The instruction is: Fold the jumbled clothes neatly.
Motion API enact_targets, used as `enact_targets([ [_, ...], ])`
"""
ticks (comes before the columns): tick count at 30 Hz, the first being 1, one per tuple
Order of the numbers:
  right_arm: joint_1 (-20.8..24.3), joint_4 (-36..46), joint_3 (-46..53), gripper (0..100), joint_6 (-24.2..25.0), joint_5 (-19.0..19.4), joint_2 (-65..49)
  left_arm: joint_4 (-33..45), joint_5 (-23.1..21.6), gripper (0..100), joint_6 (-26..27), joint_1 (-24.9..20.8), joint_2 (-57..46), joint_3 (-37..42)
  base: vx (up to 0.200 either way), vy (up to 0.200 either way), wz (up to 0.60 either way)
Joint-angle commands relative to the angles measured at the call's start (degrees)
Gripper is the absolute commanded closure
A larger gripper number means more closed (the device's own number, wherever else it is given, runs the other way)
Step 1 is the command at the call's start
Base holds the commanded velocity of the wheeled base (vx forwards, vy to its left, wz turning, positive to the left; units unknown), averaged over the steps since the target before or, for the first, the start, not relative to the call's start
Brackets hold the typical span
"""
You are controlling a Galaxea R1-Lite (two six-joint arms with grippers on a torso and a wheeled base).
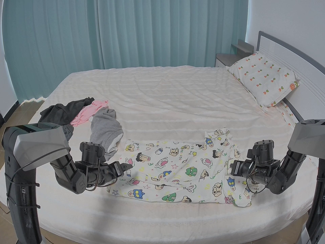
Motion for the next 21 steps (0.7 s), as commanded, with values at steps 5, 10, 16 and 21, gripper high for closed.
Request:
enact_targets([
  [5,0.34,-0.77,1.41,100,-0.01,0.05,-0.41,10.74,-6.61,0,12.17,3.05,2.45,-8.93,0.0,0.0,0.0],
  [10,0.34,-0.77,1.58,100,-0.01,0.05,-0.85,10.83,-8.45,0,12.52,3.05,3.95,-11.04,0.0,0.0,0.0],
  [16,0.34,-0.77,1.58,100,-0.01,0.05,-0.85,10.83,-10.39,0,14.89,3.31,5.35,-11.22,0.0,0.0,0.0],
  [21,0.34,-0.77,1.58,100,0.08,0.05,-0.94,10.92,-11.97,0,17.0,3.84,5.7,-10.95,0.0,0.0,0.0],
])
